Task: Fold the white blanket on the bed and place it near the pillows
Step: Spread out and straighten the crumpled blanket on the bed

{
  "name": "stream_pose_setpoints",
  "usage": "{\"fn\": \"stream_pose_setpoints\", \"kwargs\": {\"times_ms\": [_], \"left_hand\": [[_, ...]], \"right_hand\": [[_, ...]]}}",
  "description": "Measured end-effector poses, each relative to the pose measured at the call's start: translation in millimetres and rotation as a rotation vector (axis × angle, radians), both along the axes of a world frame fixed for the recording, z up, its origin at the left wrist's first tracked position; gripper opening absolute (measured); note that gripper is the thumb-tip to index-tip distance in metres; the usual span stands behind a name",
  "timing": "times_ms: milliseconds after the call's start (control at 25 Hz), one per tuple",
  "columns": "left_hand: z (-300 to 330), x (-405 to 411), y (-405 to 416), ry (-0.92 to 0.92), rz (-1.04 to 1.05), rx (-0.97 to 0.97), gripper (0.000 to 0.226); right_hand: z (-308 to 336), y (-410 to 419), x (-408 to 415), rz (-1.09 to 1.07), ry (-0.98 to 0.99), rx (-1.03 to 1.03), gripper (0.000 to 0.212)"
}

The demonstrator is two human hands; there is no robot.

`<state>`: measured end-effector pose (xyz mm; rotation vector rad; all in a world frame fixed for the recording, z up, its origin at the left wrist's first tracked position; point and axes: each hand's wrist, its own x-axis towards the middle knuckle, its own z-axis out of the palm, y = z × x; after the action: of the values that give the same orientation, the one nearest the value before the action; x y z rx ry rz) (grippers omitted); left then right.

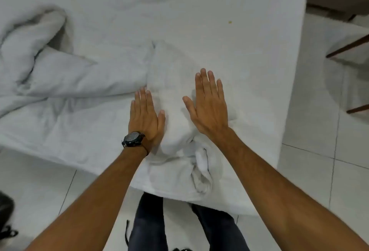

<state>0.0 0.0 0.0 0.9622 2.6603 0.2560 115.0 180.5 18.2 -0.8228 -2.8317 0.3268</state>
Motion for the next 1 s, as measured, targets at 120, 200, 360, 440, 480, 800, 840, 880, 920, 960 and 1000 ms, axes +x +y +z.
{"fn": "stream_pose_setpoints", "kwargs": {"times_ms": [120,200,360,440,480,800,840,880,920,960,1000], "left_hand": [[-8,2,-24,-0.109,0.224,0.002,0.078],[-17,8,-42,-0.21,0.379,-0.007,0.079],[-35,11,-65,-0.426,0.571,0.045,0.091],[-34,11,-62,-0.473,0.557,0.029,0.081],[-32,11,-56,-0.479,0.551,0.025,0.067],[37,8,29,-0.795,0.658,0.598,0.033],[46,8,40,-0.842,0.681,0.64,0.033],[55,9,51,-0.889,0.716,0.683,0.033],[62,10,62,-0.922,0.75,0.714,0.033],[68,13,73,-0.949,0.777,0.748,0.034],[73,19,87,-0.962,0.789,0.769,0.036]], "right_hand": [[-10,-21,-6,0.122,-0.056,-0.042,0.079],[-19,-36,-6,0.193,-0.094,-0.005,0.076],[-24,-38,-3,0.221,-0.137,0.05,0.073],[-26,-38,0,0.206,-0.122,0.047,0.073],[-25,-40,2,0.213,-0.113,0.042,0.074],[3,-47,15,0.353,-0.014,-0.114,0.127],[10,-45,16,0.331,-0.009,-0.14,0.137],[16,-41,18,0.313,-0.006,-0.168,0.144],[22,-37,20,0.295,0.003,-0.198,0.148],[25,-32,22,0.271,0.022,-0.222,0.149],[28,-25,26,0.242,0.047,-0.248,0.146]]}}
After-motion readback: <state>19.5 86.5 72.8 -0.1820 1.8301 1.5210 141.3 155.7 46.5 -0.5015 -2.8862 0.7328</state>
